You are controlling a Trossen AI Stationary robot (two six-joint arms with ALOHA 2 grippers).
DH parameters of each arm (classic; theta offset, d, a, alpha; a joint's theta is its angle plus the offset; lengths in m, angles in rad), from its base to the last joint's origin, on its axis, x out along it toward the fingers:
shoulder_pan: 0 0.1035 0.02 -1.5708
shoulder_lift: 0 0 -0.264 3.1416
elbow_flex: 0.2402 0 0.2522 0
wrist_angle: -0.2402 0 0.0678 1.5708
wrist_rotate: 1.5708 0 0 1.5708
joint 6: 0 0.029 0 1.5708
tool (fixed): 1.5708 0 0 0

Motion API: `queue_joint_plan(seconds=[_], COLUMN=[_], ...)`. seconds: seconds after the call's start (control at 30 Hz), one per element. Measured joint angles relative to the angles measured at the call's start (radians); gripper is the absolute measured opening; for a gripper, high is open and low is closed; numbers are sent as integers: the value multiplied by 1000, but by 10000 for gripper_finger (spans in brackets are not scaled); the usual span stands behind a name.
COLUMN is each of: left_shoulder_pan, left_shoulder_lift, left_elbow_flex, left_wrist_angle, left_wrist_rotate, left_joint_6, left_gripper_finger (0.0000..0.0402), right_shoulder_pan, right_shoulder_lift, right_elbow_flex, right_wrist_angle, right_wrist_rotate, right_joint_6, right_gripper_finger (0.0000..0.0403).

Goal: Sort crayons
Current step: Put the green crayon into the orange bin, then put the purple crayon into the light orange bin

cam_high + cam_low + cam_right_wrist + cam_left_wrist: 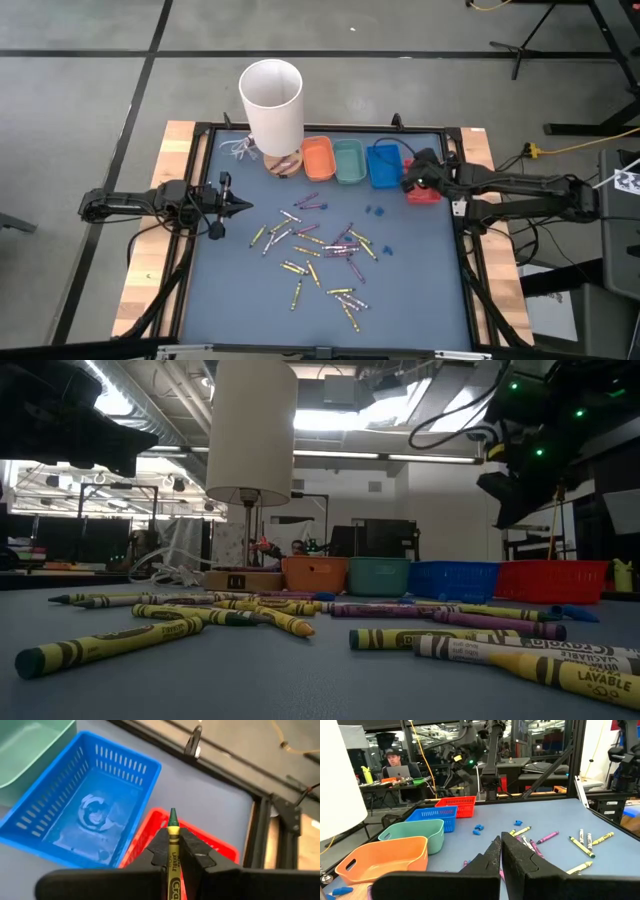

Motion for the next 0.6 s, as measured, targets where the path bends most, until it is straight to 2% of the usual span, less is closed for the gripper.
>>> queue_joint_plan(seconds=[0.2, 0.33, 0.6], left_shoulder_pan=[0, 0, 0], left_shoulder_lift=[0, 0, 0], left_elbow_flex=[0, 0, 0], left_wrist_angle=[0, 0, 0], left_wrist_rotate=[0, 0, -3], left_joint_6=[0, -2, -217], left_gripper_finger=[0, 0, 0], right_shoulder_pan=[-3, -3, -3], right_shoulder_lift=[0, 0, 0], right_elbow_flex=[0, 0, 0], right_wrist_angle=[0, 0, 1], right_wrist_rotate=[-19, -19, -19], right_joint_6=[0, 0, 0], right_gripper_finger=[28, 54, 116])
